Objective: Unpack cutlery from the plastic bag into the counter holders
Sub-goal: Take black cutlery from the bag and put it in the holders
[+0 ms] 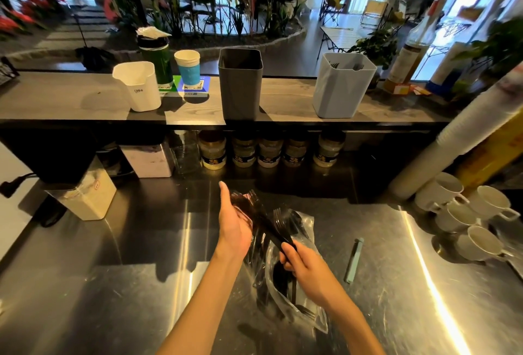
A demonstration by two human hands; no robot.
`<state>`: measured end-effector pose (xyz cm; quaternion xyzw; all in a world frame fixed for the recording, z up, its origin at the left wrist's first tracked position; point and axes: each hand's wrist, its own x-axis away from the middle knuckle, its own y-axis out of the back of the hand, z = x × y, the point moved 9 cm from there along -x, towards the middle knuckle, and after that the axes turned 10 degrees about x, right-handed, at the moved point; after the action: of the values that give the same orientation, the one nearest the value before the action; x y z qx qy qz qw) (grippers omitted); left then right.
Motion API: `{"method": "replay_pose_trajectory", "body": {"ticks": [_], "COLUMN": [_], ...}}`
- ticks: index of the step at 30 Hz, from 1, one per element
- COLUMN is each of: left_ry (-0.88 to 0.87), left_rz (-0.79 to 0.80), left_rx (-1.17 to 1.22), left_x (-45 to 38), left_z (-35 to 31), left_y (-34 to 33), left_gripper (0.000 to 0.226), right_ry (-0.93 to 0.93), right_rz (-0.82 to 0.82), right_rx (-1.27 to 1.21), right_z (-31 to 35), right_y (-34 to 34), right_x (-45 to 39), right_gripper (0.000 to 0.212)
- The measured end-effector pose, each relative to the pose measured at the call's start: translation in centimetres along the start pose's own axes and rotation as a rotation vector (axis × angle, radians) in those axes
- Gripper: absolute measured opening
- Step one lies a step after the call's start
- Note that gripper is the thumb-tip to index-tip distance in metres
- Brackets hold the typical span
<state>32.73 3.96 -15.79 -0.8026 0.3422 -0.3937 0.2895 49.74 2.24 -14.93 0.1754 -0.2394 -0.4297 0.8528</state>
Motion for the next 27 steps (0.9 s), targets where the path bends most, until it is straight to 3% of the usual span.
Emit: {"method": "replay_pose_trajectory", "body": {"ticks": [4, 6, 9, 14, 21, 27], "left_ry": [-0.036, -0.041, -0.041, -0.122, -0.259, -0.296], "left_rz": [0.129, 0.214, 0.308, 0.321, 0.447, 0.479], "left_rx": [-0.264, -0.411, -0.453, -0.51, -0.815, -0.813], "left_x": [0.1, 0.6, 0.9, 1.1, 1.8, 1.3], "left_z": [-1.2, -1.2, -1.8, -4.0, -4.2, -5.5], "left_y": [-0.8, -1.2, -1.5, -1.6, -4.0, -6.2], "left_gripper": [0.055, 0.042, 0.028, 0.017, 0.009, 0.012], "right_ry": [0.013, 0.009, -0.007, -0.016, 0.04, 0.127], "right_rz": [0.008, 0.026, 0.063, 0.162, 0.144, 0.108], "right_rx": [-0.054, -0.06, -0.098, -0.17, -0.135, 0.016], "right_z": [0.3, 0.3, 0.2, 0.5, 4.5, 7.3], "right_y": [0.7, 0.8, 0.9, 0.8, 1.7, 2.0], "right_x": [0.1, 0.0, -0.1, -0.3, -2.7, -6.1], "right_gripper": [0.031, 0.033, 0.034, 0.035, 0.038, 0.022]}}
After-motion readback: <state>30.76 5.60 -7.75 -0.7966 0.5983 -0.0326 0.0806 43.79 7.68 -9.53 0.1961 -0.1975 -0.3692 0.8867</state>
